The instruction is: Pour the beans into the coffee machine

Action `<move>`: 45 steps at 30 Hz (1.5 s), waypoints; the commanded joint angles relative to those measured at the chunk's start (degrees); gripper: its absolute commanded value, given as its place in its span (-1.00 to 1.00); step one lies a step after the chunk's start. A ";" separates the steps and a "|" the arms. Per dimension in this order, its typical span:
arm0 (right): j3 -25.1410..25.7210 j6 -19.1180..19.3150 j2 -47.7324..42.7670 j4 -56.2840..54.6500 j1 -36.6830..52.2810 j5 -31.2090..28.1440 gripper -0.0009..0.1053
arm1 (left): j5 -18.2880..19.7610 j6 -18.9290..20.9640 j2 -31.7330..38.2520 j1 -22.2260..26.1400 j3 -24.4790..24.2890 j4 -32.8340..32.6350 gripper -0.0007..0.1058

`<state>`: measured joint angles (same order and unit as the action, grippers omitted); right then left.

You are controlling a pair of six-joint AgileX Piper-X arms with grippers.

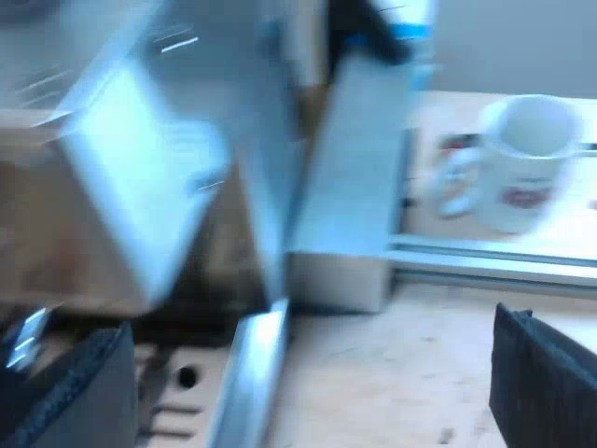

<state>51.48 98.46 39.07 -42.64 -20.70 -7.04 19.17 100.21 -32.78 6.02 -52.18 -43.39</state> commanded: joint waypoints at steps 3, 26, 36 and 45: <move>0.73 0.81 -3.31 -0.05 10.15 2.36 0.49 | 0.37 -0.19 1.88 -1.76 -0.64 -1.83 0.35; 0.73 7.22 -31.88 -17.85 17.83 6.30 0.49 | -3.17 -2.61 27.21 -5.64 -0.59 -19.01 0.35; 1.15 6.58 -42.00 -28.36 17.83 5.84 0.49 | -6.22 -2.61 41.99 -5.64 -0.73 -28.82 0.35; -2.41 6.31 -42.24 -25.11 17.83 7.04 0.49 | -8.36 -2.77 41.30 -5.37 -0.74 -31.73 0.35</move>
<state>50.77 104.62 -0.93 -71.06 -3.17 0.00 11.87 97.00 0.86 0.76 -53.96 -76.96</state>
